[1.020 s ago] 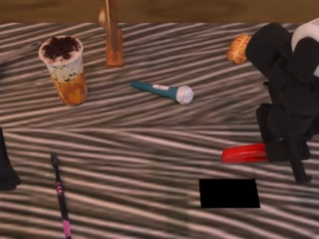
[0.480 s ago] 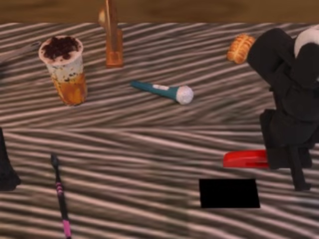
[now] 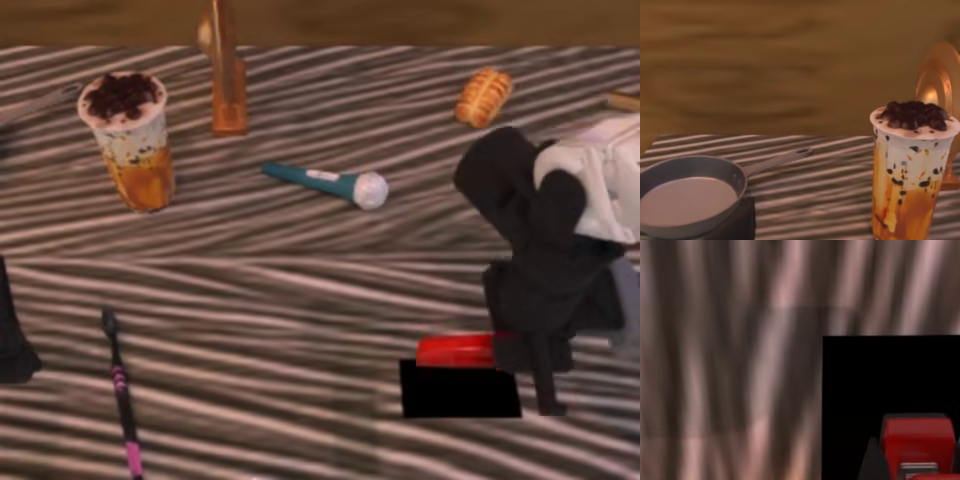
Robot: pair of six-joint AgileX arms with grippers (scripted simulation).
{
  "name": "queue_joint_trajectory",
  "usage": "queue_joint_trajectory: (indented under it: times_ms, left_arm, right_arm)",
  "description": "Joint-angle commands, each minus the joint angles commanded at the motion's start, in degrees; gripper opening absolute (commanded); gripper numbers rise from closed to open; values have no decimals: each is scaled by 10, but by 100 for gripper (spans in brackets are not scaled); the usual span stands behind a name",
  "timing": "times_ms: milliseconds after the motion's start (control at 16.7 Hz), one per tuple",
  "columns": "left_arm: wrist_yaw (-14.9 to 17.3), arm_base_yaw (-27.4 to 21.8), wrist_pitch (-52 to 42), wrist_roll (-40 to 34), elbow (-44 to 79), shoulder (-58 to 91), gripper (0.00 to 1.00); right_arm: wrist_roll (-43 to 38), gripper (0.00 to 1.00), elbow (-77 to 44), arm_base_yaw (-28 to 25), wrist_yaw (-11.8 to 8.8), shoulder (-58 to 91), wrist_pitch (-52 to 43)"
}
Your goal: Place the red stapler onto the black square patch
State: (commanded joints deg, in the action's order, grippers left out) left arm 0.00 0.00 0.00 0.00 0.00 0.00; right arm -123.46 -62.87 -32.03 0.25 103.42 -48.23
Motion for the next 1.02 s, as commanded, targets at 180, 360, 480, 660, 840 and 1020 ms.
queue_joint_trajectory:
  times_ms: [180,360,480,660,840,1020]
  left_arm:
    - [0,0,0,0,0,0,100]
    - [0,0,0,0,0,0,100]
    - [0,0,0,0,0,0,100]
    - [0,0,0,0,0,0,100]
    - [0,0,0,0,0,0,100]
    - [0,0,0,0,0,0,100]
  right_arm:
    - [-10,0,29,-11,0,29,53]
    - [-11,0,33,-13,0,33,59]
    - [-11,0,33,-13,0,33,59]
    - [-11,23,33,-13,0,33,59]
    - [-11,45,33,-13,0,33,59]
    - [-11,68,33,-13,0,33,59]
